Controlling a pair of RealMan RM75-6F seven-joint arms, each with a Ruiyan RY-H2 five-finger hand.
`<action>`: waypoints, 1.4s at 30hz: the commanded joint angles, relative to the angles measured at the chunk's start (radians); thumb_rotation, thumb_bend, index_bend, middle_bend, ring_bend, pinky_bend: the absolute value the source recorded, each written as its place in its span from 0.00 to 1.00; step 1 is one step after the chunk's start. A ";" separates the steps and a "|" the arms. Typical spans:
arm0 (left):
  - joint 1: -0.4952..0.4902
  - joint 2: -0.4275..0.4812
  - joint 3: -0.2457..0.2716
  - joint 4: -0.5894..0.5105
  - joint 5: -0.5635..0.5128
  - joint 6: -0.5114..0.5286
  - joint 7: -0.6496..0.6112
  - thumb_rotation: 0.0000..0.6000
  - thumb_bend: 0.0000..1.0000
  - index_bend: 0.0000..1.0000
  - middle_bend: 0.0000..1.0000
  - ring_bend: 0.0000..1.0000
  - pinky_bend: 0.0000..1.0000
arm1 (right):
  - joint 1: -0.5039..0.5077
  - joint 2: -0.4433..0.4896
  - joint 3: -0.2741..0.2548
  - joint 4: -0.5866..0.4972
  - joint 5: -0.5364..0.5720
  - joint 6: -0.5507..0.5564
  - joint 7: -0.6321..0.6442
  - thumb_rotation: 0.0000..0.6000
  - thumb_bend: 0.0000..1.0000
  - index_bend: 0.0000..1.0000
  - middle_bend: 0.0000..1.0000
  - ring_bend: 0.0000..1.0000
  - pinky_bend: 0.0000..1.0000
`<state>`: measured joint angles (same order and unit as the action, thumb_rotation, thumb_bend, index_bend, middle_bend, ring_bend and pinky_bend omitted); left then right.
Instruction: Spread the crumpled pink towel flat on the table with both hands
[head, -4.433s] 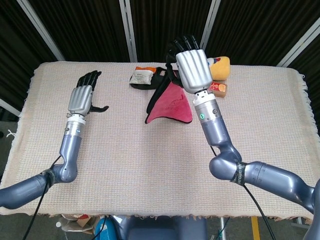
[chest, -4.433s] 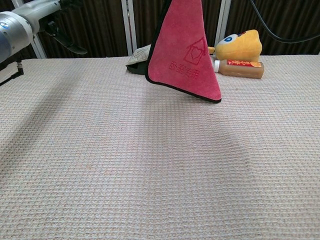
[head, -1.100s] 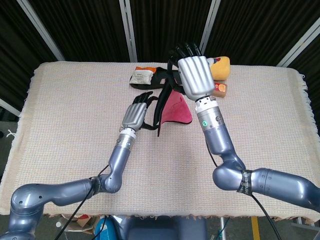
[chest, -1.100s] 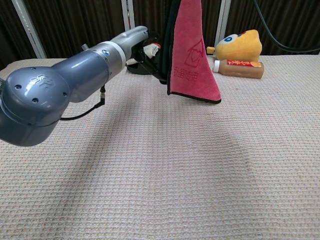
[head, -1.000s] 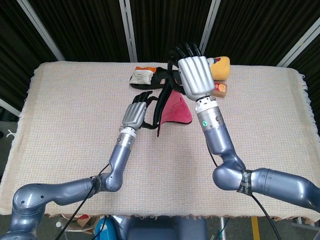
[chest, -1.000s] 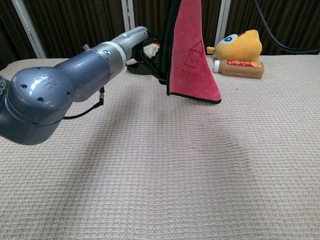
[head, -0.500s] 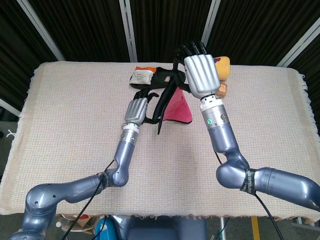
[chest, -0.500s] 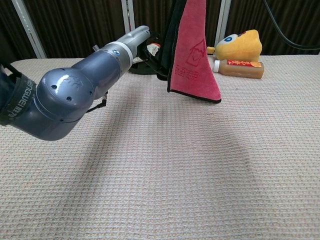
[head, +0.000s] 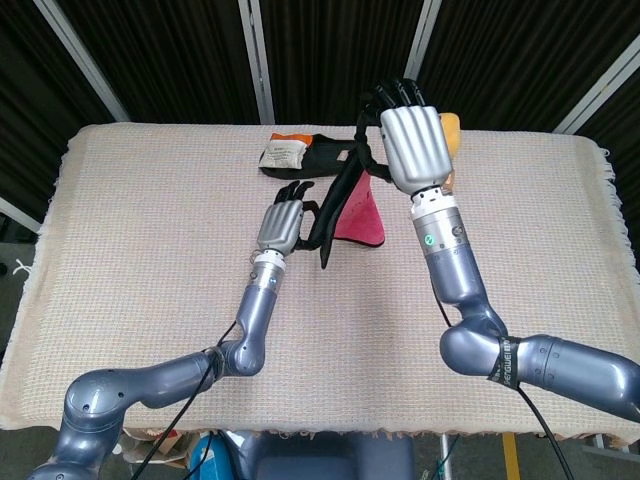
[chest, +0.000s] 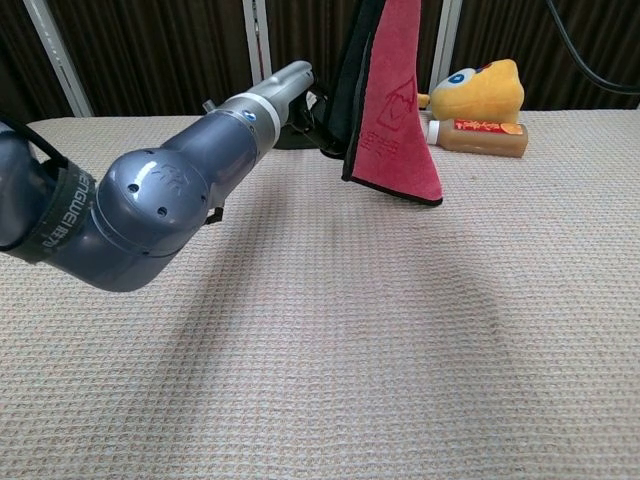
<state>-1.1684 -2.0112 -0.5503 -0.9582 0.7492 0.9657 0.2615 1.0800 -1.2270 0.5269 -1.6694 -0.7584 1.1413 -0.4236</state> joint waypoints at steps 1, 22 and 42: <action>-0.004 -0.002 -0.002 0.003 0.005 0.002 0.002 1.00 0.35 0.57 0.09 0.00 0.01 | -0.001 0.003 -0.001 -0.002 0.002 -0.002 0.001 1.00 0.60 0.68 0.29 0.16 0.15; 0.011 0.011 -0.014 -0.003 0.010 0.023 0.014 1.00 0.54 0.64 0.12 0.00 0.01 | -0.004 0.014 -0.005 -0.002 0.012 0.003 0.005 1.00 0.60 0.69 0.29 0.16 0.15; 0.051 0.104 -0.041 -0.092 0.047 0.077 -0.005 1.00 0.56 0.70 0.13 0.00 0.01 | -0.035 0.017 -0.026 0.024 0.025 0.007 0.022 1.00 0.60 0.69 0.30 0.16 0.15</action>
<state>-1.1231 -1.9170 -0.5897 -1.0402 0.7931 1.0371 0.2535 1.0475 -1.2104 0.5030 -1.6468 -0.7330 1.1486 -0.4044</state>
